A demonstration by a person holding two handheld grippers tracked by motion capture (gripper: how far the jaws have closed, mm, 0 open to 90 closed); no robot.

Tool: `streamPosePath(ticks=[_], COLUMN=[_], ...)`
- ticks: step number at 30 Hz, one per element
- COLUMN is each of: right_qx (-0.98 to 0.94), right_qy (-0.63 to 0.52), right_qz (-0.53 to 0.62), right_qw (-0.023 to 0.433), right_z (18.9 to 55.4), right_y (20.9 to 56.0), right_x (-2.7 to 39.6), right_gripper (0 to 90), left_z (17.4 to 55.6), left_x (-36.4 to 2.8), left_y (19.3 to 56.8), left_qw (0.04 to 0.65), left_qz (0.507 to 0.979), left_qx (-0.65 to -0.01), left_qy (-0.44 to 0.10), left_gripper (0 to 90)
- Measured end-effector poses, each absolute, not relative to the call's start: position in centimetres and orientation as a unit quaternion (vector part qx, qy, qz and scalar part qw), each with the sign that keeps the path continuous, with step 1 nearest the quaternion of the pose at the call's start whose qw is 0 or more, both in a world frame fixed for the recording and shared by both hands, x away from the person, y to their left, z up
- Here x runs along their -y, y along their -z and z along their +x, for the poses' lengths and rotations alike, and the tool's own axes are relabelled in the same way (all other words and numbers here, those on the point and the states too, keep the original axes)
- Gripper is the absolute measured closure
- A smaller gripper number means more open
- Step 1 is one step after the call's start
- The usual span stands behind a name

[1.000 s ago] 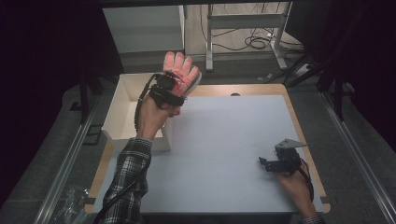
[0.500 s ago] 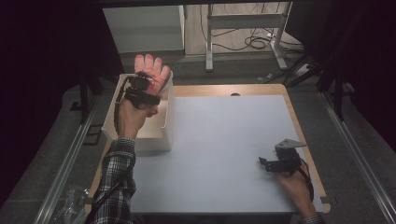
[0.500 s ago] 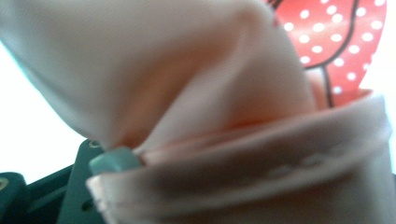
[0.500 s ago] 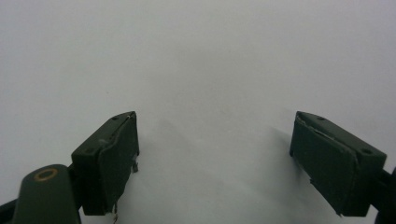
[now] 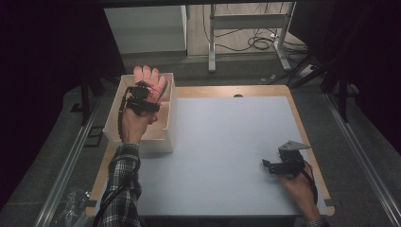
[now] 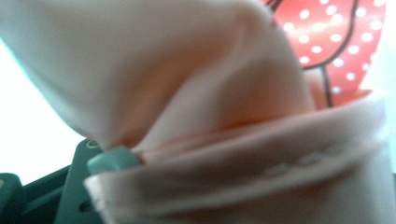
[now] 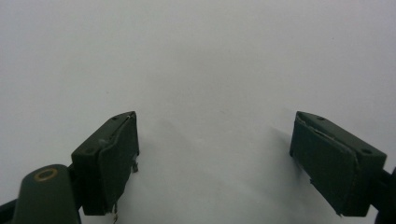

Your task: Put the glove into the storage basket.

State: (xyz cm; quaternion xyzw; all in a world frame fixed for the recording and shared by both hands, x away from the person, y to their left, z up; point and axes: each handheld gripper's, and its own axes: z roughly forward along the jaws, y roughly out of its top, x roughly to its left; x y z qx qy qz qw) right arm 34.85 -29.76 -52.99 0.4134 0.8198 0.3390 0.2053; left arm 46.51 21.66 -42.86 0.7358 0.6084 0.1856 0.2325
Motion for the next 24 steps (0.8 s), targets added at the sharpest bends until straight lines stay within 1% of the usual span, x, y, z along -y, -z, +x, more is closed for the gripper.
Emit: streamPosePath(ticks=[8,12,20,24], right_qx=[-0.820,-0.820,-0.820,-0.820], right_qy=[-0.339,-0.339,-0.339,-0.339], right_qz=[0.413,0.413,0.413,0.413], right_qw=[0.205,0.206,0.206,0.206], right_z=[34.9,34.9,34.8,34.8], right_y=[53.0,53.0,53.0,53.0], right_x=[29.8,29.8,29.8,29.8], right_gripper=[15.9,15.9,15.9,15.9], left_z=[47.6,48.0,48.9,49.5], left_x=[-21.2,-20.8,-20.4,-20.0], left_y=[45.0,46.1,47.7,48.5], left_qw=[0.213,0.189,0.147,0.127], left_qz=[0.739,0.745,0.755,0.762], left_qx=[-0.615,-0.617,-0.625,-0.627], left_qy=[-0.176,-0.166,-0.133,-0.104], left_gripper=[37.7,37.6,36.3,34.4])
